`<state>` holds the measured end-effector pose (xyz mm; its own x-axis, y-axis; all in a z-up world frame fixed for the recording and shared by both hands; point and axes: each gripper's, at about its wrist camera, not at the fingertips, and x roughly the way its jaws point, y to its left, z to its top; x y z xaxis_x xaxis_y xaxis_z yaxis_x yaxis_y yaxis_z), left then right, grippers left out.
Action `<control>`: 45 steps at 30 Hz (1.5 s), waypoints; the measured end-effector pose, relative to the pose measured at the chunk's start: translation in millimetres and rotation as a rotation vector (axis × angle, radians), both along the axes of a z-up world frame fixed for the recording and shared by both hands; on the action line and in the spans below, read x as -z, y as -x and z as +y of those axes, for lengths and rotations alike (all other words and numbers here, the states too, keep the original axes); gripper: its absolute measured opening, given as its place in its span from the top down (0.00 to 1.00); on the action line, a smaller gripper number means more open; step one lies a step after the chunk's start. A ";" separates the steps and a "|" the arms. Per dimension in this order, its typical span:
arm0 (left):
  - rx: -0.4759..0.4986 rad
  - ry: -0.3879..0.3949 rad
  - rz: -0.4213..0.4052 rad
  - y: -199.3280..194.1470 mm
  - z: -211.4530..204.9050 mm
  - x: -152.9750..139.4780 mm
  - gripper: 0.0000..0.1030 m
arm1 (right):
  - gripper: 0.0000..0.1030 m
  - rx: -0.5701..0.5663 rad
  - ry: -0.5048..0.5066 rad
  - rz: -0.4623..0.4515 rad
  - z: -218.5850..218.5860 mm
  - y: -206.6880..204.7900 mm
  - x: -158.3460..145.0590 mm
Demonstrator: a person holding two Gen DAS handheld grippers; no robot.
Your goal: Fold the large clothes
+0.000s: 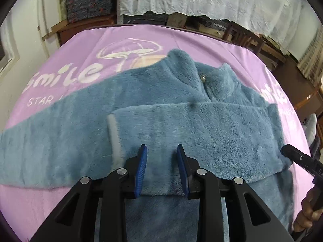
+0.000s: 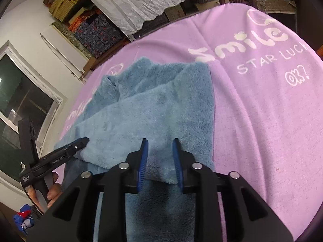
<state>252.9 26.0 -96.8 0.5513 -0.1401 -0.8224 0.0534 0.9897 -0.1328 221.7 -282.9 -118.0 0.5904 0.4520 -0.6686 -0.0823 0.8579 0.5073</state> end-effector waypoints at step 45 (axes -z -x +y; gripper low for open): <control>-0.570 0.361 0.003 77.4 293.1 8.7 0.49 | 0.58 0.131 0.009 -0.037 -19.3 -2.8 1.6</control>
<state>175.5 319.2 -105.4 0.6181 -0.0941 -0.7805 -0.4653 0.7564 -0.4597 224.5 -302.1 -119.6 0.6685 0.3629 -0.6492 0.0127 0.8672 0.4979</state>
